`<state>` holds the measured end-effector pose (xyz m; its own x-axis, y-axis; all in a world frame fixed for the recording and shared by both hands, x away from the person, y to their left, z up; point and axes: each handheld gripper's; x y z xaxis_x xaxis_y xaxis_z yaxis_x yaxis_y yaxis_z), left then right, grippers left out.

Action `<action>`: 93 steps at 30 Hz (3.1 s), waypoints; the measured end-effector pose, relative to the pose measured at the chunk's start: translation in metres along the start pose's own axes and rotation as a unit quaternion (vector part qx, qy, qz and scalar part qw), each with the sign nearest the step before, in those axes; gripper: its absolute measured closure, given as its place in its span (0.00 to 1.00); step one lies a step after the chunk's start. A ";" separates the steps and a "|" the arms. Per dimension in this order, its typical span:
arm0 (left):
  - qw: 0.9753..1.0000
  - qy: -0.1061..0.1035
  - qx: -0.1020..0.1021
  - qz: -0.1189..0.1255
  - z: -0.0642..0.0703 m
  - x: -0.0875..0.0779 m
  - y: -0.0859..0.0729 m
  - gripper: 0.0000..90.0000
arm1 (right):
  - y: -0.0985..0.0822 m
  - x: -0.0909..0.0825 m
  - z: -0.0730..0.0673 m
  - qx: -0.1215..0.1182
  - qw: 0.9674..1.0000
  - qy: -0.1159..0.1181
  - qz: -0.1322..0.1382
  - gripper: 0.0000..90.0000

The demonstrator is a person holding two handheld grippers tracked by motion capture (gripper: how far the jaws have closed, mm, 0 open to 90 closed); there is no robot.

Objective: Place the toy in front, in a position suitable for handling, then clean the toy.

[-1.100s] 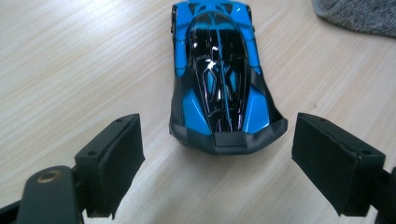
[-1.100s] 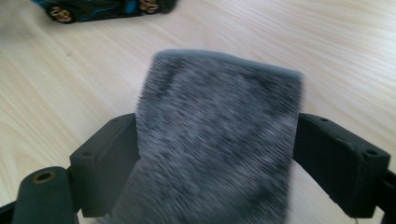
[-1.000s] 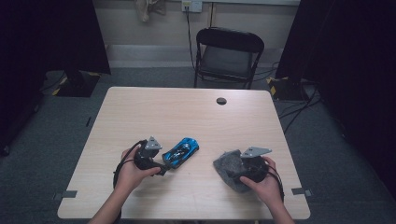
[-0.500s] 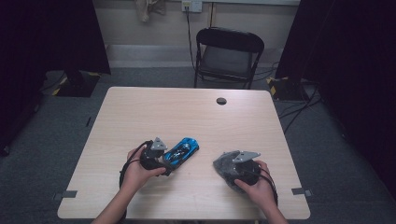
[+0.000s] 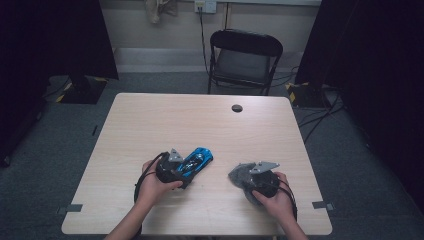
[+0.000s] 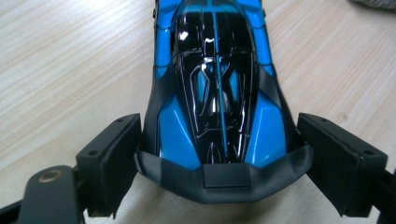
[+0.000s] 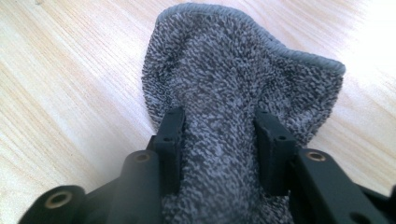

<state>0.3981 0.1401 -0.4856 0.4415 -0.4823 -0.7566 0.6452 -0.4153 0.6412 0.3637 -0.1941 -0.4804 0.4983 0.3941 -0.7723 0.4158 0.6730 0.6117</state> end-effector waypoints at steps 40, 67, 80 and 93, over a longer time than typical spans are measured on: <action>0.998 -0.008 0.003 0.065 -0.002 0.005 -0.016 0.27 | 0.099 0.032 -0.020 -0.015 0.992 0.117 0.036 0.76; 0.998 -0.010 0.000 0.065 -0.002 0.006 -0.015 0.27 | 0.147 0.041 -0.023 -0.028 0.991 0.124 0.051 0.79; 0.998 -0.006 0.002 0.065 -0.002 0.006 -0.014 0.27 | 0.165 0.045 -0.024 -0.037 0.990 0.126 0.059 0.80; 0.998 -0.008 -0.006 0.068 -0.001 0.007 -0.014 0.27 | 0.169 0.061 -0.036 -0.032 0.988 0.139 0.060 0.80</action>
<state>0.3933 0.1431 -0.5001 0.5154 -0.5462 -0.6603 0.5873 -0.3360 0.7363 0.4367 -0.0344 -0.4303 0.3097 0.6246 -0.7169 0.3133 0.6449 0.6971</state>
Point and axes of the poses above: each handheld gripper's, and its own axes: x roughly forward along the jaws, y roughly out of its top, z roughly to its right, and after that the axes turned 9 degrees about -x, right-handed
